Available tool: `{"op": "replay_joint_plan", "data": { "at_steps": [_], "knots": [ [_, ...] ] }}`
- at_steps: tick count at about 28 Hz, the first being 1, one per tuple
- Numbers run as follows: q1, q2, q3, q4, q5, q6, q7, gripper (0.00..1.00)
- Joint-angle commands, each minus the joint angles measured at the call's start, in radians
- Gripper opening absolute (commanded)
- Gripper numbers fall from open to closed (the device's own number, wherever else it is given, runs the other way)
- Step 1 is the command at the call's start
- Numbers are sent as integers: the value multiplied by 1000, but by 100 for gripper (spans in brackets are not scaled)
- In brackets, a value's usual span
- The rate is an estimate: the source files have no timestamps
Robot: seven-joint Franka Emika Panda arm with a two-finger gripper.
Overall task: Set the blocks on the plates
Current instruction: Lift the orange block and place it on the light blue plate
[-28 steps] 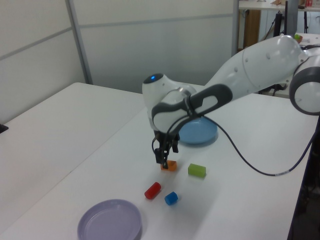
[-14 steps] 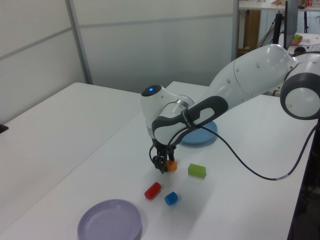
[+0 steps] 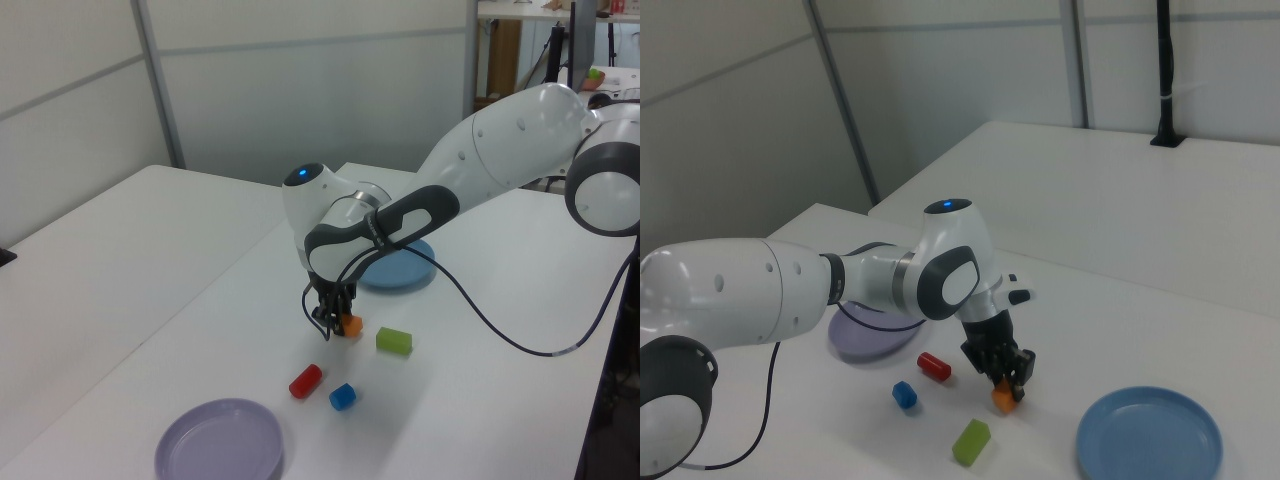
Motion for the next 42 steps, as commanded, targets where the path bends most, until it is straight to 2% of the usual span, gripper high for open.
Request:
{"op": "replay_joint_plan", "data": {
  "at_steps": [1,5,8,11,15,19,24,27,29,30,32,33,42],
  "knots": [
    [-38,-47,-9,35,-6,-30,9,0],
    [-84,-45,-35,83,-9,-23,3,0],
    [-143,-34,-62,109,-7,-14,-33,0],
    [-197,-21,-64,109,-10,-4,-90,0],
    [-266,25,-62,109,-6,94,-115,0],
    [-291,74,-62,109,-4,167,-113,2],
    [-289,76,-61,109,6,167,-113,5],
    [-289,76,-59,109,23,168,-113,16],
    [-289,76,-59,109,29,167,-113,32],
    [-289,76,-59,109,36,167,-113,47],
    [-289,73,-59,109,54,167,-110,89],
    [-286,71,-59,109,62,167,-107,100],
    [-271,16,-50,101,83,144,-69,100]
  ]
}}
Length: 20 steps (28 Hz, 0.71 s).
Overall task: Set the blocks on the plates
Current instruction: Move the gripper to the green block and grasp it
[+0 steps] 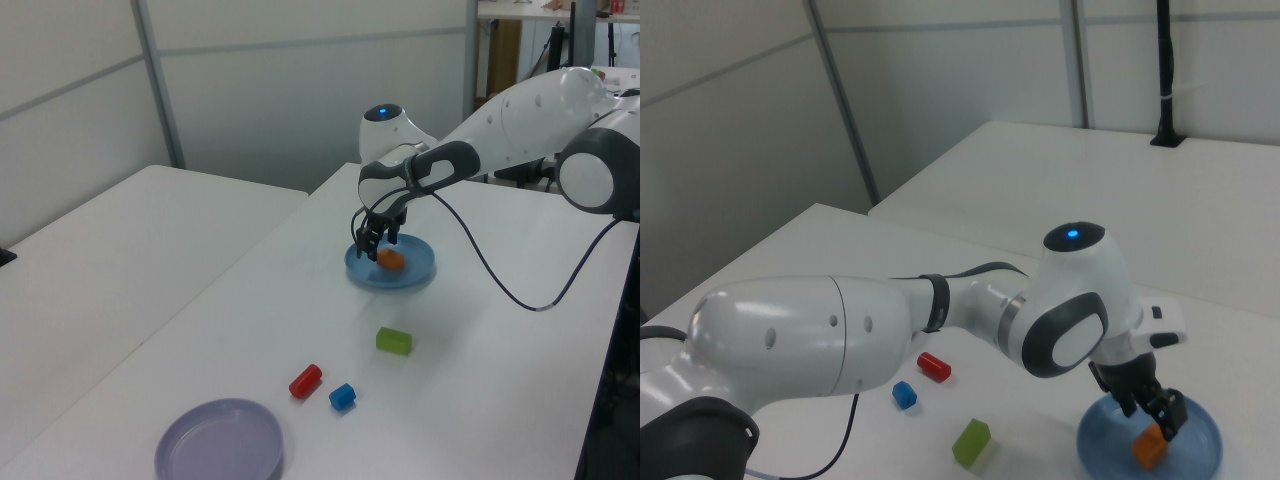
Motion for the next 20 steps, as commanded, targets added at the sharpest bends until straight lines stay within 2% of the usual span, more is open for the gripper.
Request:
{"op": "replay_joint_plan", "data": {
  "at_steps": [1,5,7,10,14,20],
  "knots": [
    [18,-69,3,-25,36,-36,26,100],
    [40,-139,5,-57,55,-139,-23,100],
    [49,-167,18,-89,65,-162,-46,100],
    [78,-222,35,-178,87,-171,-45,100],
    [127,-276,35,-267,87,-196,-19,100],
    [181,-314,55,-349,85,-216,40,100]
  ]
}}
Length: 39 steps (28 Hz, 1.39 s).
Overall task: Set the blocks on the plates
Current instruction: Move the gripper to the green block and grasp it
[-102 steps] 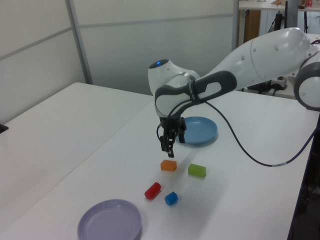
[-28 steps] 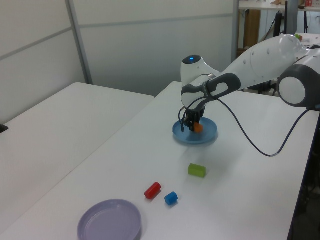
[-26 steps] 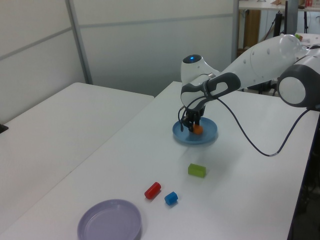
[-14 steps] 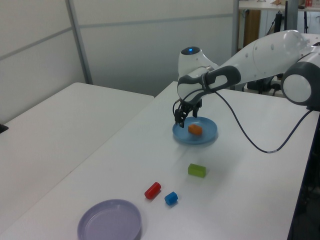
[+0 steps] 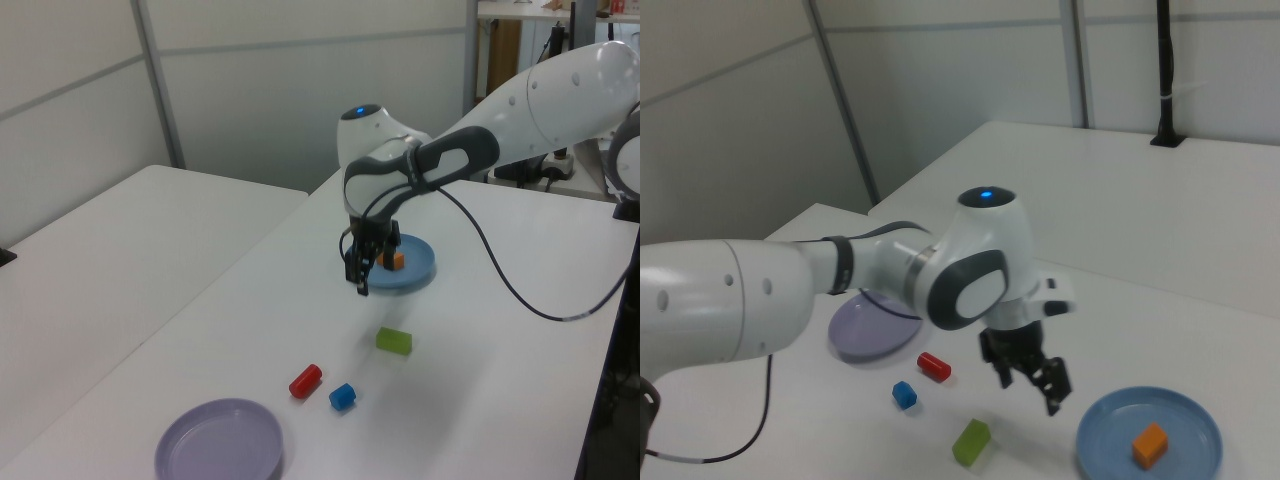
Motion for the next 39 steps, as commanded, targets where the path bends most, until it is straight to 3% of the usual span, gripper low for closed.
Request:
{"op": "replay_joint_plan", "data": {
  "at_steps": [1,8,14,19,20,21,25,34,39],
  "knots": [
    [48,-81,6,-123,13,-10,32,100],
    [94,-84,4,-178,-4,-5,30,100],
    [105,-81,6,-226,-56,13,30,98],
    [111,-74,6,-234,-73,27,30,49],
    [111,-73,6,-234,-73,29,30,30],
    [111,-71,6,-234,-73,29,30,21],
    [111,-67,7,-234,-75,32,30,2],
    [110,-51,6,-215,-75,47,30,0],
    [93,-55,-14,-134,-66,35,29,0]
  ]
}}
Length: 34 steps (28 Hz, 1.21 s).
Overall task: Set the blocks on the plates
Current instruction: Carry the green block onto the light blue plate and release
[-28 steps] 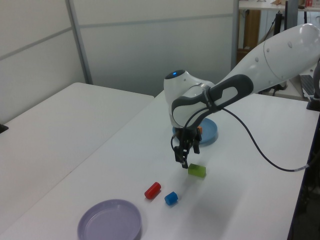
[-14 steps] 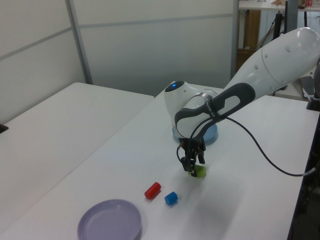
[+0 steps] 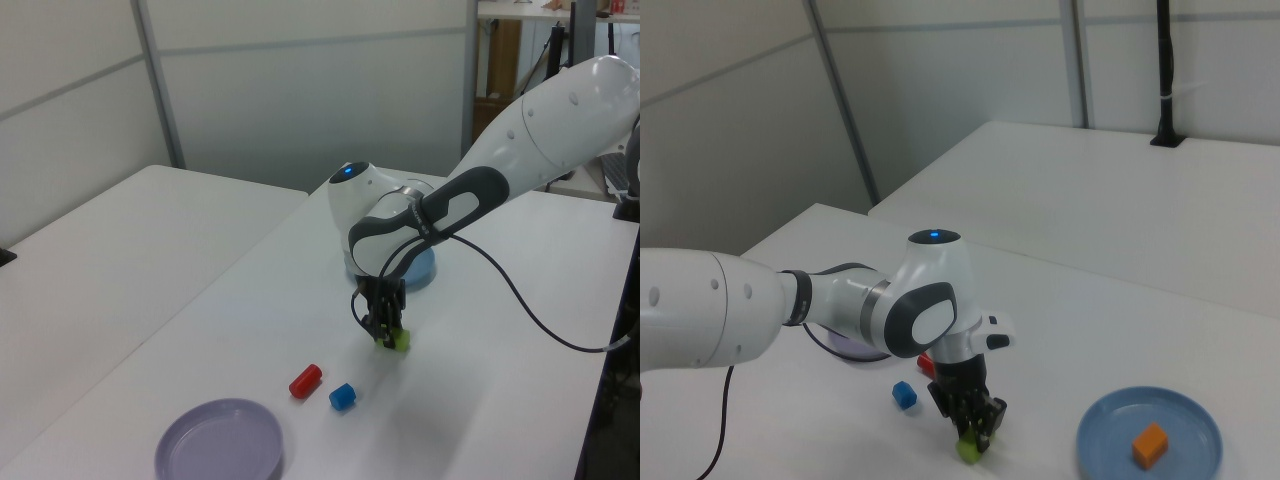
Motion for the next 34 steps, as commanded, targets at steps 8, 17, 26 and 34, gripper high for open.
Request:
{"op": "replay_joint_plan", "data": {
  "at_steps": [8,17,26,34],
  "knots": [
    [-123,40,-43,257,0,47,12,0],
    [-163,138,-44,287,-14,177,9,0],
    [-179,178,-44,290,-14,236,-2,6],
    [-195,178,-44,311,-9,236,-3,70]
  ]
}}
